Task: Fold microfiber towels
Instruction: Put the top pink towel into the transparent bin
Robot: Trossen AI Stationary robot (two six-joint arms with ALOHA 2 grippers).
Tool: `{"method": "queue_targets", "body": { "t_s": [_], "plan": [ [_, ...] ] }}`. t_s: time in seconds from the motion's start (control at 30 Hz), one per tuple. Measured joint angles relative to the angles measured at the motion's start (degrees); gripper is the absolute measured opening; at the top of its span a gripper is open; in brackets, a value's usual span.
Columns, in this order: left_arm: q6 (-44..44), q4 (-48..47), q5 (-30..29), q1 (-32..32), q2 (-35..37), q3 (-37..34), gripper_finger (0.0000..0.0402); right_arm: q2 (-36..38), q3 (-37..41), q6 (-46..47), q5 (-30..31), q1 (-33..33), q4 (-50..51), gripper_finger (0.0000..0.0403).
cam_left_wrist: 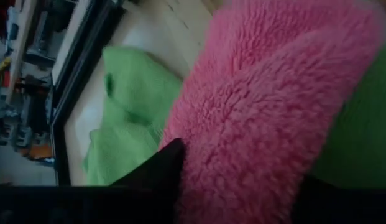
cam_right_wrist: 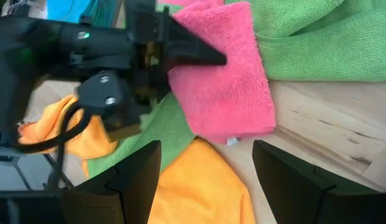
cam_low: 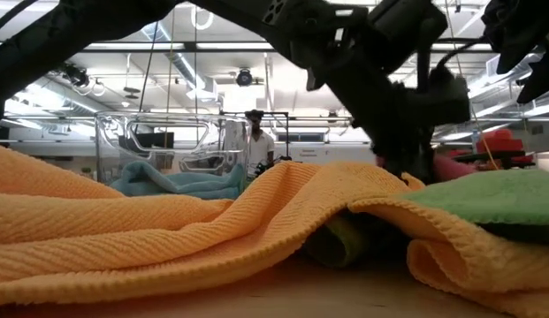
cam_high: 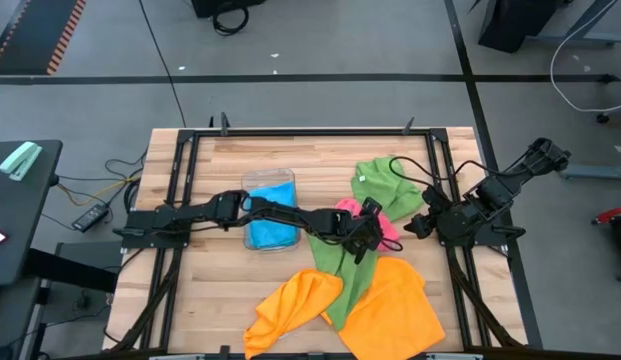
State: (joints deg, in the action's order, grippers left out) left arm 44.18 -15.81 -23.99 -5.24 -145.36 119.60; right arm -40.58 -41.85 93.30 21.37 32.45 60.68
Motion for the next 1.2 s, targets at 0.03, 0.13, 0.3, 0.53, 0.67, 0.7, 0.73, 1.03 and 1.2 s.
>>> {"method": "queue_targets", "body": {
  "t_s": [0.03,0.13,0.3,0.53,0.67,0.7,0.73,1.03,1.2],
  "plan": [
    [-0.89,-0.67,0.02,-0.14,0.11,0.45,0.0135,0.0,0.0,-0.12,0.0,0.0,0.0,0.0262],
    [-3.82,-3.37,0.11,-0.19,0.3,2.35,0.0097,0.0,0.0,-0.5,0.02,0.0,0.0,0.0262],
    [-7.98,-9.25,0.07,0.28,0.6,7.84,0.0052,0.02,0.0,-1.08,0.02,0.0,0.02,0.0262],
    [-12.57,-18.83,0.11,0.35,0.63,14.35,0.0021,0.11,0.0,-2.46,0.02,0.0,0.12,0.0262],
    [-16.89,-23.61,-2.2,0.2,1.41,14.95,0.003,0.14,0.0,-3.14,0.02,0.0,0.76,0.0262],
    [-17.84,-25.36,-2.92,0.08,1.71,15.0,0.0032,0.18,0.0,-3.3,0.02,0.0,1.01,0.0262],
    [-18.74,-26.23,-3.37,0.02,1.99,15.34,0.0034,0.24,0.0,-3.4,0.03,0.0,1.36,0.0262],
    [-29.18,-38.73,-9.34,-1.18,6.82,15.32,0.0017,0.5,0.0,-5.06,1.84,0.0,3.48,0.0262],
    [-38.17,-46.26,-15.48,-1.53,10.15,15.4,0.0034,0.79,0.0,-6.71,4.12,0.0,3.6,0.0262]
  ]
}}
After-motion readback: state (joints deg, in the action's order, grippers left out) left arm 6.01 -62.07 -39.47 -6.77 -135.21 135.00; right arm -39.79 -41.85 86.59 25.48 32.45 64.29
